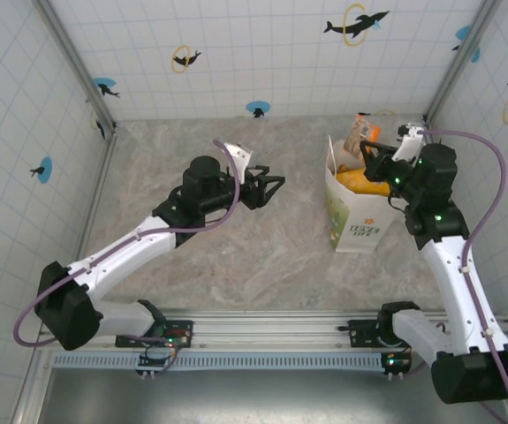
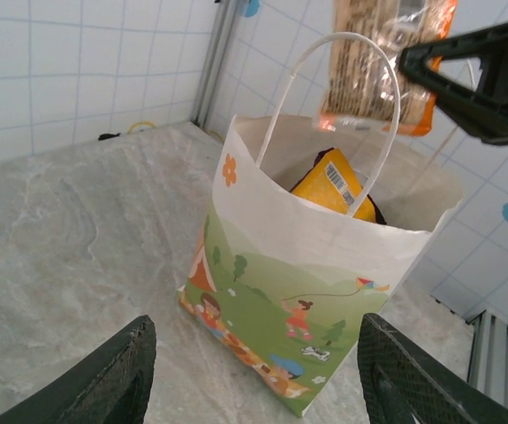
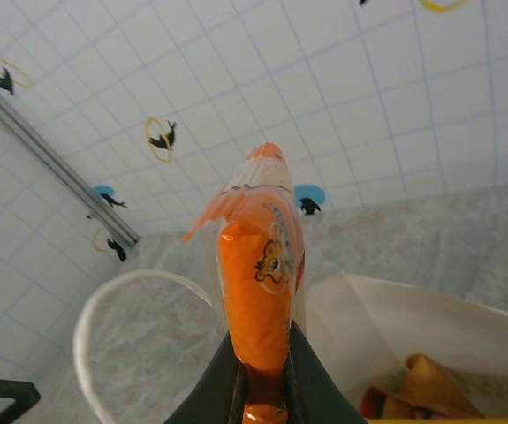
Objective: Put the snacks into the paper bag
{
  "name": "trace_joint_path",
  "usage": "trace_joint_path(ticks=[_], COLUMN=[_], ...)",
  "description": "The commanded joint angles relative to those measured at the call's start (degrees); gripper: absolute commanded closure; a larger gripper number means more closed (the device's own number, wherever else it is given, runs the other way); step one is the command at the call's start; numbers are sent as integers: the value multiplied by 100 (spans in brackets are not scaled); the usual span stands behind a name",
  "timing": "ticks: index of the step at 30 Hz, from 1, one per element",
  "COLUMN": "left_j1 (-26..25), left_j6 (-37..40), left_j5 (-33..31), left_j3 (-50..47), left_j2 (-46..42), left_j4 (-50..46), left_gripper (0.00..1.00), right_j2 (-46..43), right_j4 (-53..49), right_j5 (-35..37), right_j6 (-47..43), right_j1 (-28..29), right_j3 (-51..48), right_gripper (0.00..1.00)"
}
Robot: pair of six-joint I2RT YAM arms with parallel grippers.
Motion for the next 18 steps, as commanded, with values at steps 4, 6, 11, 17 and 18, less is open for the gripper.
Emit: trace_joint_path(ticks=[4,6,11,17,18], left_j1=[-6,-12,-10,-21,-42], left_j6=[-218,-218,-203,-27,147], left_j5=[267,336,481,1046,1143], left_j3=[257,256,292,535,592], left_j2=[124,141,244,566,632], left_j4=[-12,58,323,642,699], left_gripper=[40,41,43,43,43], right_j2=[113,161,307,556,618], right_j4=[-314,-307,-290,-336,-340], right_j5=[126,72,-266,-1282,-1509], right_j6=[-242,-233,-208,-36,57], right_j1=[-15,-22,-134,-1002,-1258], right_j3=[227,224,350,950,1088], right_gripper=[87,86,65,55,55])
